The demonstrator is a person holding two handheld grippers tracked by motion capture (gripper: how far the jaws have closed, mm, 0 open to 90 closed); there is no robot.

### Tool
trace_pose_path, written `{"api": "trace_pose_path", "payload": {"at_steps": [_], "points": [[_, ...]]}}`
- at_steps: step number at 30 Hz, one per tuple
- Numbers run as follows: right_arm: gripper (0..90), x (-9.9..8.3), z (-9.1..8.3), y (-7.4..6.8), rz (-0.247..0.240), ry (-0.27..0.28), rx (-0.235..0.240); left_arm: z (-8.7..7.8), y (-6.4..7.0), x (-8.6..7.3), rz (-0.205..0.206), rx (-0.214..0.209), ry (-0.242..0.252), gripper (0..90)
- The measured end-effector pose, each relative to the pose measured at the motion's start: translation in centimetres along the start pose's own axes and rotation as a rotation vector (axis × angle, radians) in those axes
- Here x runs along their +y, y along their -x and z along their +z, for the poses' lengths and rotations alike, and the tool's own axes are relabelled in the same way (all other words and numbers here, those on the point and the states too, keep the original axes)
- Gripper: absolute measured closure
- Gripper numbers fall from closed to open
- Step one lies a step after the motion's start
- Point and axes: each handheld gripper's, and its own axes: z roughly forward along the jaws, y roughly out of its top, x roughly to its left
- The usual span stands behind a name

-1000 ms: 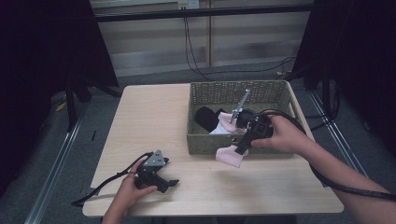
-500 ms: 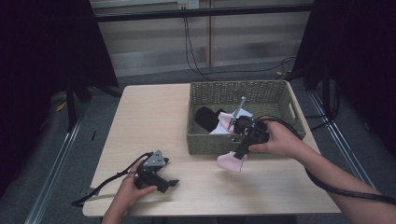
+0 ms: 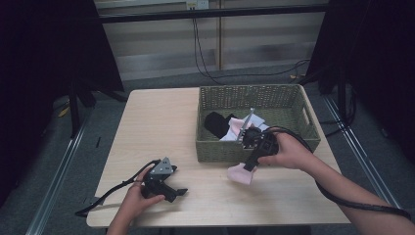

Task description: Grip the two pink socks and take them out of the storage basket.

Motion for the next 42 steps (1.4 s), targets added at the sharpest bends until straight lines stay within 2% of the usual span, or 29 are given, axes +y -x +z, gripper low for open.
{"api": "trace_pose_path", "payload": {"at_steps": [5, 7, 10, 15, 16, 21, 22, 23, 24, 25, 27, 29, 30, 32, 38, 42], "points": [[63.6, 0.0, -0.5, -0.2, 0.007, 0.022, 0.006, 0.0, 0.0, 0.0, 0.000, 0.000, 0.000, 6.4], [62.1, 0.0, -1.1, -0.2, -0.015, 0.028, 0.002, 0.0, 0.0, 0.0, 0.000, 0.000, 0.000, 6.4], [60.5, 0.1, -1.9, -0.2, 0.004, 0.042, -0.008, 0.0, 0.0, 0.0, 0.000, 0.000, 0.000, 6.4], [56.4, 0.1, -3.6, 0.8, 0.040, 0.073, -0.037, 0.0, 0.0, 0.0, 0.001, 0.000, 0.001, 6.4], [55.2, 0.2, -4.2, 1.4, 0.049, 0.086, -0.045, 0.0, 0.0, 0.0, 0.001, 0.000, 0.001, 6.4], [53.0, 0.3, -5.3, 2.8, 0.086, 0.107, -0.075, 0.0, 0.0, 0.0, 0.001, 0.001, 0.001, 6.4], [51.7, 0.3, -5.6, 3.8, 0.105, 0.114, -0.092, 0.0, 0.0, 0.0, 0.003, 0.001, 0.001, 6.4], [51.7, 0.3, -5.6, 3.8, 0.105, 0.114, -0.092, 0.0, 0.0, 0.0, 0.003, 0.001, 0.001, 6.4], [51.4, 0.4, -5.9, 4.9, 0.138, 0.123, -0.109, 0.0, 0.0, 0.0, 0.003, 0.001, 0.001, 6.4], [51.4, 0.4, -5.9, 4.9, 0.138, 0.123, -0.109, 0.0, 0.0, 0.0, 0.003, 0.001, 0.001, 6.4], [51.0, 0.3, -5.8, 6.2, 0.170, 0.121, -0.130, 0.0, 0.0, 0.0, 0.003, 0.001, 0.001, 6.4], [50.2, 0.3, -5.7, 6.6, 0.186, 0.116, -0.135, 0.0, 0.0, 0.0, 0.003, 0.001, 0.001, 6.4], [49.5, 0.3, -5.6, 7.5, 0.206, 0.127, -0.151, 0.0, 0.0, 0.0, 0.003, 0.001, 0.000, 6.4], [49.2, 0.3, -5.5, 7.8, 0.209, 0.128, -0.152, 0.0, 0.0, 0.0, 0.003, 0.001, 0.000, 6.4], [43.3, 0.7, -4.5, 9.9, 0.259, 0.127, -0.188, 0.0, 0.0, 0.0, 0.003, 0.000, -0.002, 6.4], [42.3, 0.9, -4.0, 10.8, 0.282, 0.131, -0.189, 0.0, 0.0, 0.0, 0.000, 0.000, 0.001, 6.4]]}}
